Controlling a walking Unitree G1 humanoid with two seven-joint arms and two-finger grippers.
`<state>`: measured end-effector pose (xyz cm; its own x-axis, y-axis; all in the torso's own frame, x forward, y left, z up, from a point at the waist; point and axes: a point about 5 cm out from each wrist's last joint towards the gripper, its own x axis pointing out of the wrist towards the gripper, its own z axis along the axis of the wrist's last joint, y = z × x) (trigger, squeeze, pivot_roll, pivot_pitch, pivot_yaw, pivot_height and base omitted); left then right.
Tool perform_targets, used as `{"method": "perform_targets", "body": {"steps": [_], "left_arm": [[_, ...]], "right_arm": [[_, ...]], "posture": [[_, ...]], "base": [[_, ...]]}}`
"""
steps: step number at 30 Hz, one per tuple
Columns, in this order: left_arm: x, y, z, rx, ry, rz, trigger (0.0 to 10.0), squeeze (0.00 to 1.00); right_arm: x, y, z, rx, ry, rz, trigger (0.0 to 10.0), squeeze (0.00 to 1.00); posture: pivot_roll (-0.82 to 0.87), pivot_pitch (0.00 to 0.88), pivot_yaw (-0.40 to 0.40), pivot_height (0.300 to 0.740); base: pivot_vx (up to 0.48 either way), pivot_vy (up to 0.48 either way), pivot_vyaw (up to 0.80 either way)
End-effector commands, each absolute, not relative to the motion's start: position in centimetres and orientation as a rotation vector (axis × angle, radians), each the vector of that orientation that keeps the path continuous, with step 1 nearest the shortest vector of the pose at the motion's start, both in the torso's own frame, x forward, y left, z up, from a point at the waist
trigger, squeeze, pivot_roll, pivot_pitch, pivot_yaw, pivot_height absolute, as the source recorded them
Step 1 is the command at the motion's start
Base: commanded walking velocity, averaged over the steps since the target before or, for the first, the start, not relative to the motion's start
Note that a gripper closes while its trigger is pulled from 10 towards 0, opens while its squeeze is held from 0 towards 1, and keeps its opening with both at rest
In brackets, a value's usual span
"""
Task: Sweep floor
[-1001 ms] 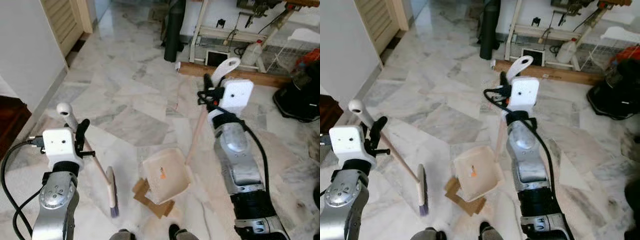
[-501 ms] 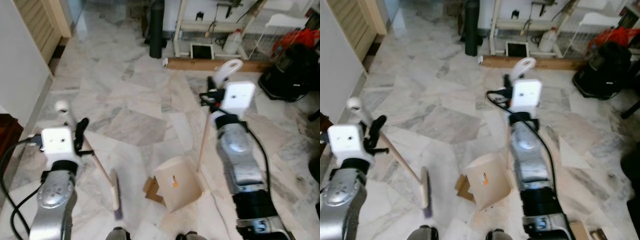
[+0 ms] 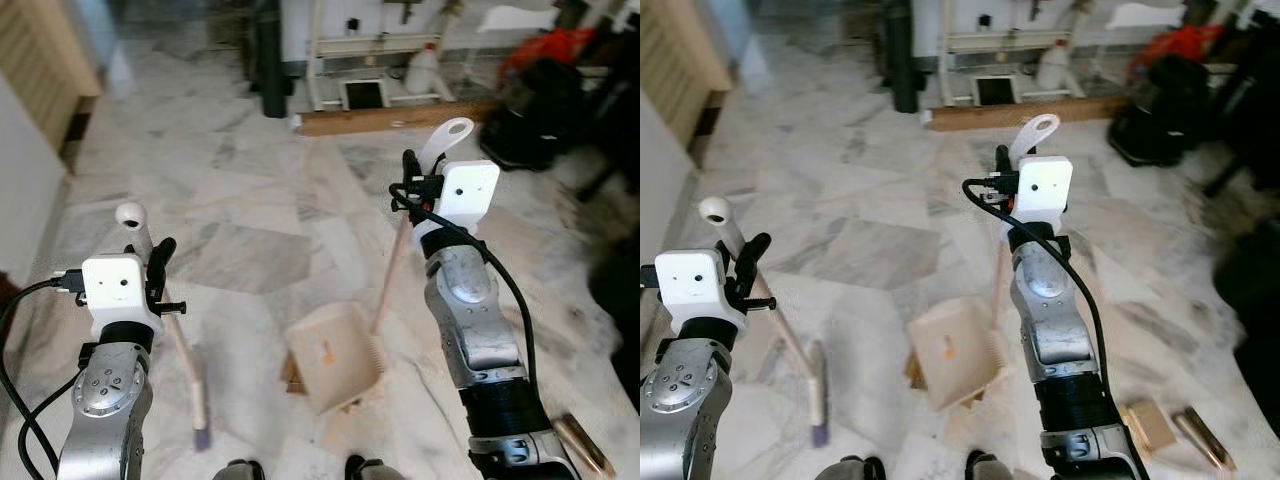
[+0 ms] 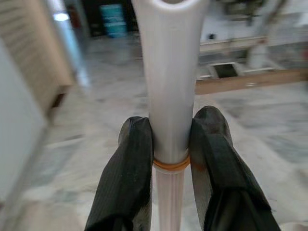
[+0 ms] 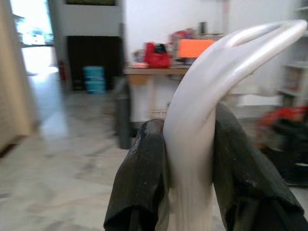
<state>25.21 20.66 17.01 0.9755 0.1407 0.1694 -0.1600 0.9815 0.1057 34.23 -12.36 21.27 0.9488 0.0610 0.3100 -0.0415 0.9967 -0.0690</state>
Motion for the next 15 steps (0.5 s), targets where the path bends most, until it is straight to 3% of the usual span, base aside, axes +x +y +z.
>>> {"method": "perform_targets", "body": {"steps": [1, 5, 15], "left_arm": [[24.96, 20.61, 17.69, 0.131, -0.193, 0.151, 10.0, 0.00], [24.94, 20.55, 17.66, 0.131, -0.192, 0.148, 10.0, 0.00], [24.99, 20.49, 17.61, 0.130, -0.191, 0.144, 10.0, 0.00]], "right_arm": [[34.00, -12.08, 22.13, -0.049, -0.360, 0.059, 10.0, 0.00], [33.97, -12.09, 22.14, -0.051, -0.361, 0.058, 10.0, 0.00], [33.98, -12.08, 22.09, -0.053, -0.357, 0.054, 10.0, 0.00]], "posture": [[-0.03, 0.201, -0.028, 0.740], [-0.03, 0.202, -0.029, 0.740], [-0.03, 0.203, -0.028, 0.740]], "base": [[0.000, 0.000, 0.00], [0.000, 0.000, 0.00], [0.268, 0.000, 0.00]]}}
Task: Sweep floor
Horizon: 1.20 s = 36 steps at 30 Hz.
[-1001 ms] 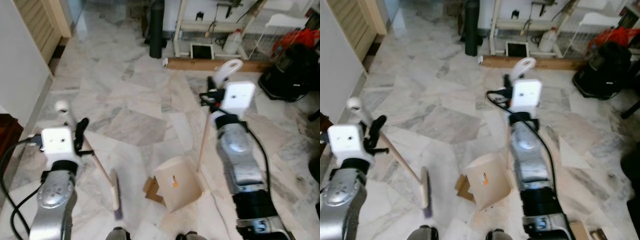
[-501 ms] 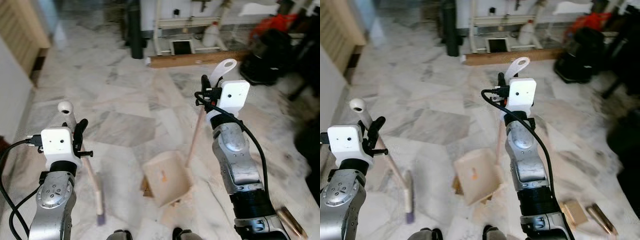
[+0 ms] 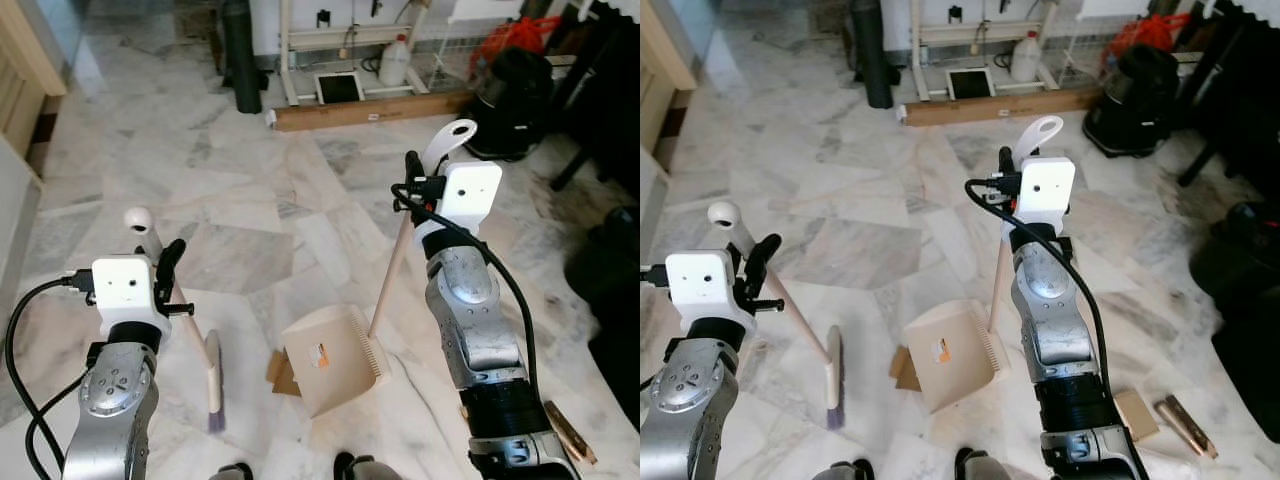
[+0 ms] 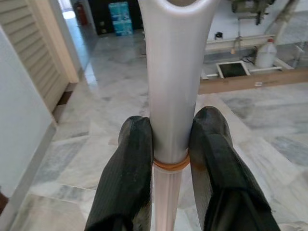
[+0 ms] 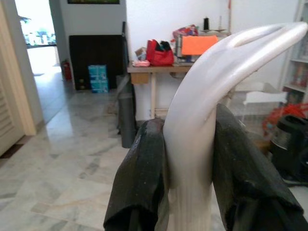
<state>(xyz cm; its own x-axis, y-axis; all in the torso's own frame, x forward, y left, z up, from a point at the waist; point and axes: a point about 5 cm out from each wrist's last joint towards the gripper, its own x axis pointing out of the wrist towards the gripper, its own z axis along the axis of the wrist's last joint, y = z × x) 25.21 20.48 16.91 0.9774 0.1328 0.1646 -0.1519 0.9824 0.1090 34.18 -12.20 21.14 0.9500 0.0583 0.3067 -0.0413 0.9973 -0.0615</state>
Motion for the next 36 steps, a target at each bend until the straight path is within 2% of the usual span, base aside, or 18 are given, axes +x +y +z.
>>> {"method": "perform_targets", "body": {"steps": [1, 25, 32, 36], "left_arm": [[25.0, 20.5, 17.6, 0.130, -0.191, 0.143, 10.0, 0.00], [25.0, 20.4, 17.7, 0.125, -0.196, 0.134, 10.0, 0.00], [25.0, 20.3, 17.6, 0.127, -0.191, 0.129, 10.0, 0.00], [25.0, 20.4, 17.5, 0.129, -0.184, 0.126, 10.0, 0.00]], "right_arm": [[34.0, -12.1, 22.1, -0.053, -0.357, 0.054, 10.0, 0.00], [34.0, -12.2, 22.1, -0.057, -0.355, 0.046, 10.0, 0.00], [34.0, -12.6, 21.8, -0.075, -0.339, 0.015, 10.0, 0.00], [34.2, -13.8, 20.9, -0.108, -0.294, -0.060, 10.0, 0.00]], "posture": [[-0.03, 0.203, -0.028, 0.740], [-0.03, 0.205, -0.028, 0.740], [-0.03, 0.208, -0.027, 0.740], [-0.04, 0.216, -0.027, 0.740]], "base": [[0.300, 0.000, 0.00], [0.347, 0.000, 0.00], [0.000, 0.000, 0.00], [0.000, 0.000, 0.00]]}}
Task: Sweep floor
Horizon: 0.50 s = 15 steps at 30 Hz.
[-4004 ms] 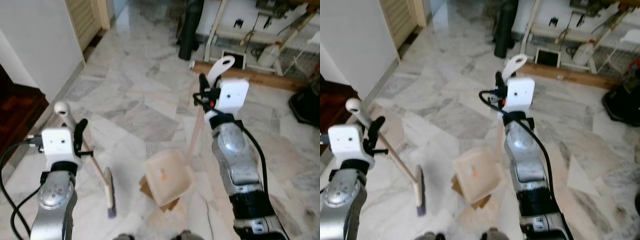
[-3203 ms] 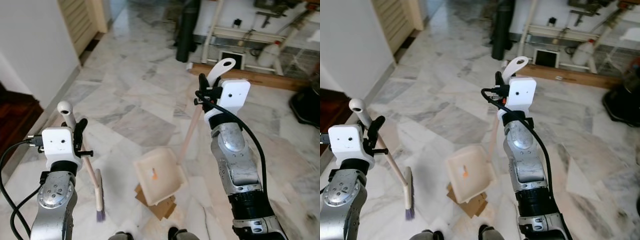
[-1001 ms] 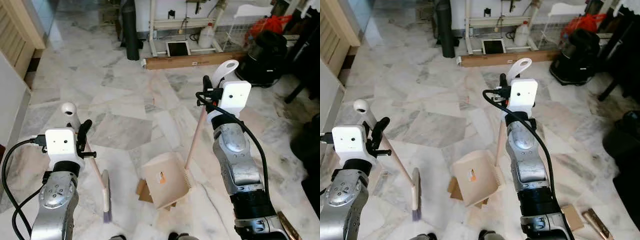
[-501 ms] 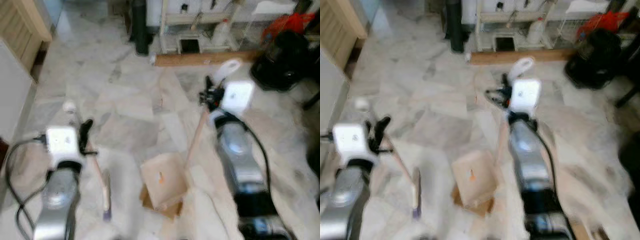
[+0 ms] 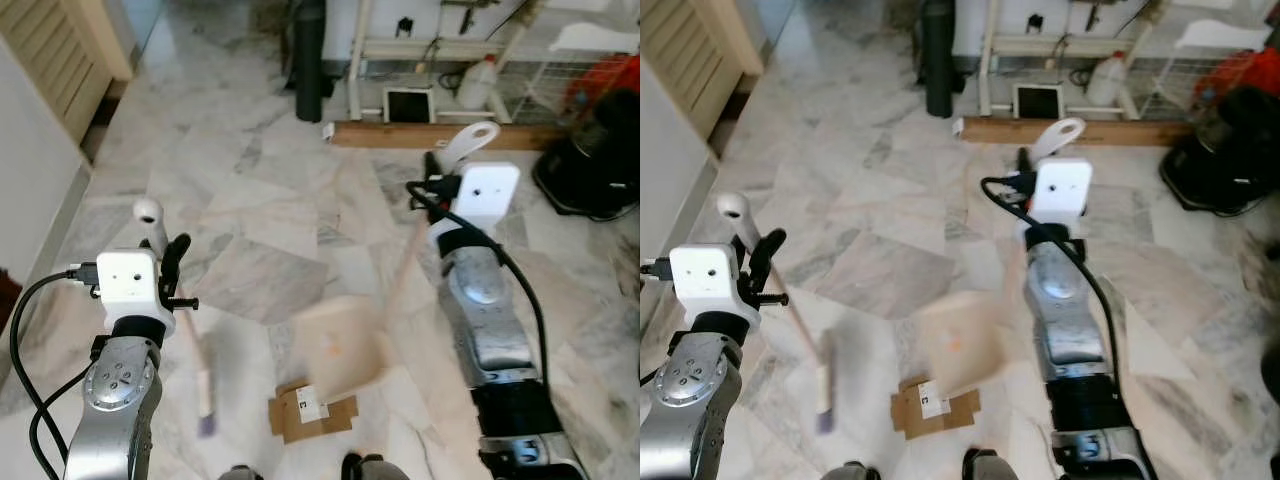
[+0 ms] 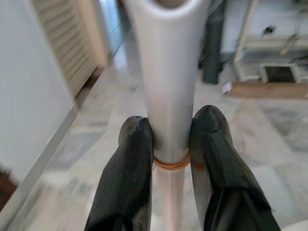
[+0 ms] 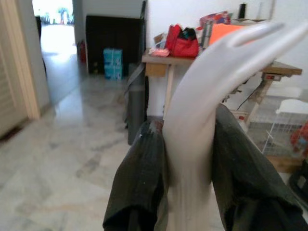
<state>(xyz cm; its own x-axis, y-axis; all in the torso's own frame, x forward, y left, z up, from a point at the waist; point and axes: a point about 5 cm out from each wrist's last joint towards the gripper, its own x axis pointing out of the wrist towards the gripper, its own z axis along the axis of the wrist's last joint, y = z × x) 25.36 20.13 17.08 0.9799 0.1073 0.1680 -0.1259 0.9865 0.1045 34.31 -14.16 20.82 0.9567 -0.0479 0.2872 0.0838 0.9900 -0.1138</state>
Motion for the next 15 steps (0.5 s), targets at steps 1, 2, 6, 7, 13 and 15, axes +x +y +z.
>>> {"method": "perform_targets", "body": {"steps": [1, 2, 6, 7, 13, 15], "left_arm": [[24.9, 20.5, 17.5, 0.131, -0.180, 0.124, 10.0, 0.00], [24.9, 20.5, 17.5, 0.131, -0.180, 0.124, 10.0, 0.00], [24.9, 20.5, 17.3, 0.130, -0.169, 0.113, 10.0, 0.00], [24.9, 20.5, 17.3, 0.128, -0.166, 0.106, 10.0, 0.00], [25.2, 20.4, 17.1, 0.125, -0.155, 0.078, 10.0, 0.00], [25.2, 20.5, 17.2, 0.126, -0.157, 0.080, 10.0, 0.00]], "right_arm": [[34.2, -14.1, 20.5, -0.124, -0.283, -0.068, 10.0, 0.00], [34.2, -14.1, 20.5, -0.124, -0.283, -0.068, 10.0, 0.00], [34.4, -14.9, 20.1, -0.141, -0.268, -0.111, 10.0, 0.00], [34.4, -15.1, 20.0, -0.149, -0.266, -0.124, 10.0, 0.00], [35.2, -15.6, 19.3, -0.153, -0.222, -0.178, 10.0, 0.00], [35.5, -15.8, 19.2, -0.156, -0.211, -0.188, 10.0, 0.00]], "posture": [[-0.04, 0.217, -0.025, 0.740], [-0.04, 0.217, -0.025, 0.740], [-0.04, 0.220, -0.025, 0.740], [-0.04, 0.223, -0.025, 0.740], [-0.04, 0.227, -0.022, 0.740], [-0.03, 0.230, -0.023, 0.740]], "base": [[0.000, 0.000, 0.00], [0.000, 0.000, 0.00], [0.000, 0.000, 0.00], [0.000, 0.000, 0.00], [0.000, 0.000, 0.00], [0.000, 0.000, 0.00]]}}
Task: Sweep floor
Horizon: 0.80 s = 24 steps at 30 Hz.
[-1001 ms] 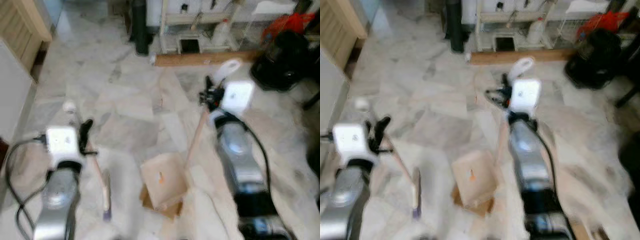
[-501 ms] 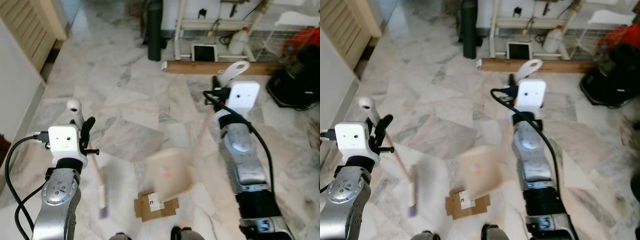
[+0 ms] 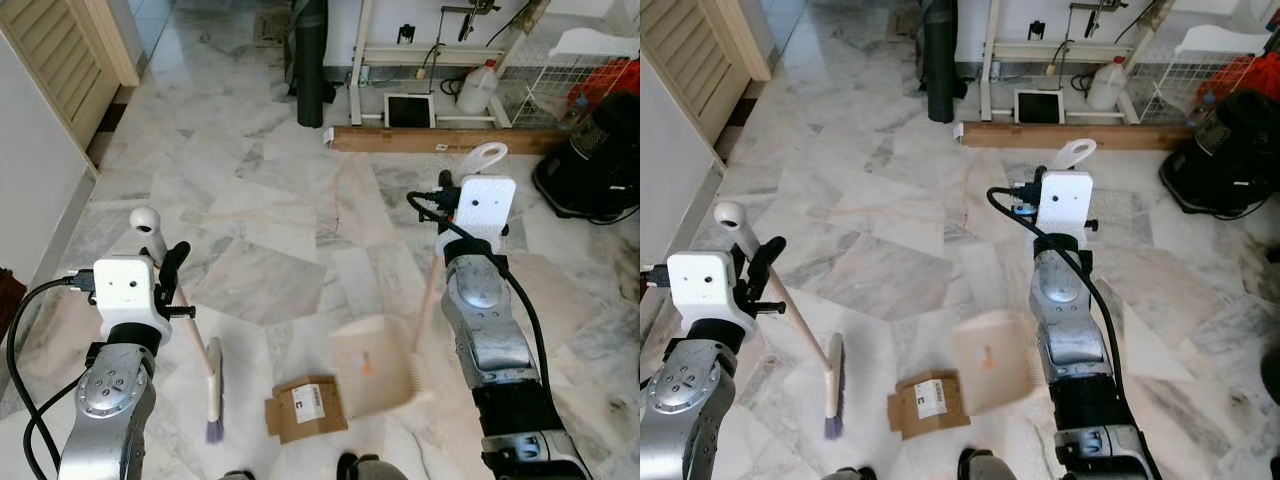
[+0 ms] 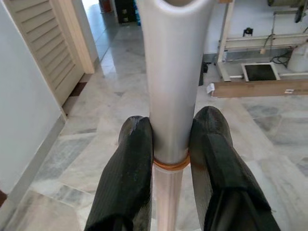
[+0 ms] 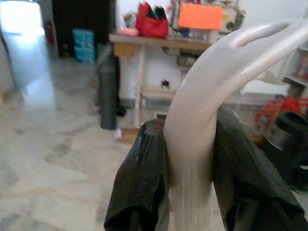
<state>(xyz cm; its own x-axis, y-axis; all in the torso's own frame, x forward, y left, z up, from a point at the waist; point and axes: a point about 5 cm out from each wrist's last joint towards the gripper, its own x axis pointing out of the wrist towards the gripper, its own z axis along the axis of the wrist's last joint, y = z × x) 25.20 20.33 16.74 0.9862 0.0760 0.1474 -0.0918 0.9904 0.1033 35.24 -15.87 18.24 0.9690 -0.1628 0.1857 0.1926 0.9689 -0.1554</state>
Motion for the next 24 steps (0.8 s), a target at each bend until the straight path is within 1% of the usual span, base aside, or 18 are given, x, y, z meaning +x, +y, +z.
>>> {"method": "perform_targets", "body": {"steps": [1, 7, 14, 17, 24], "left_arm": [[25.2, 20.6, 17.2, 0.129, -0.158, 0.081, 10.0, 0.00], [25.1, 20.8, 17.3, 0.135, -0.158, 0.084, 10.0, 0.00], [24.9, 20.7, 17.3, 0.136, -0.156, 0.081, 10.0, 0.00], [24.8, 20.8, 17.3, 0.137, -0.152, 0.081, 10.0, 0.00], [24.5, 20.9, 17.2, 0.140, -0.144, 0.084, 10.0, 0.00]], "right_arm": [[35.9, -16.1, 19.1, -0.160, -0.199, -0.200, 10.0, 0.00], [36.8, -16.5, 18.6, -0.185, -0.167, -0.232, 10.0, 0.00], [37.9, -16.4, 18.6, -0.188, -0.162, -0.217, 10.0, 0.00], [38.7, -16.2, 19.0, -0.198, -0.176, -0.170, 10.0, 0.00], [39.4, -15.6, 19.4, -0.259, -0.204, -0.075, 10.0, 0.00]], "posture": [[-0.03, 0.232, -0.023, 0.740], [-0.03, 0.240, -0.024, 0.740], [-0.03, 0.265, -0.025, 0.740], [-0.02, 0.279, -0.026, 0.740], [-0.02, 0.305, -0.031, 0.740]], "base": [[0.000, 0.000, 0.00], [0.000, 0.000, 0.00], [0.000, 0.000, 0.00], [0.000, 0.000, 0.00], [0.000, 0.000, 0.00]]}}
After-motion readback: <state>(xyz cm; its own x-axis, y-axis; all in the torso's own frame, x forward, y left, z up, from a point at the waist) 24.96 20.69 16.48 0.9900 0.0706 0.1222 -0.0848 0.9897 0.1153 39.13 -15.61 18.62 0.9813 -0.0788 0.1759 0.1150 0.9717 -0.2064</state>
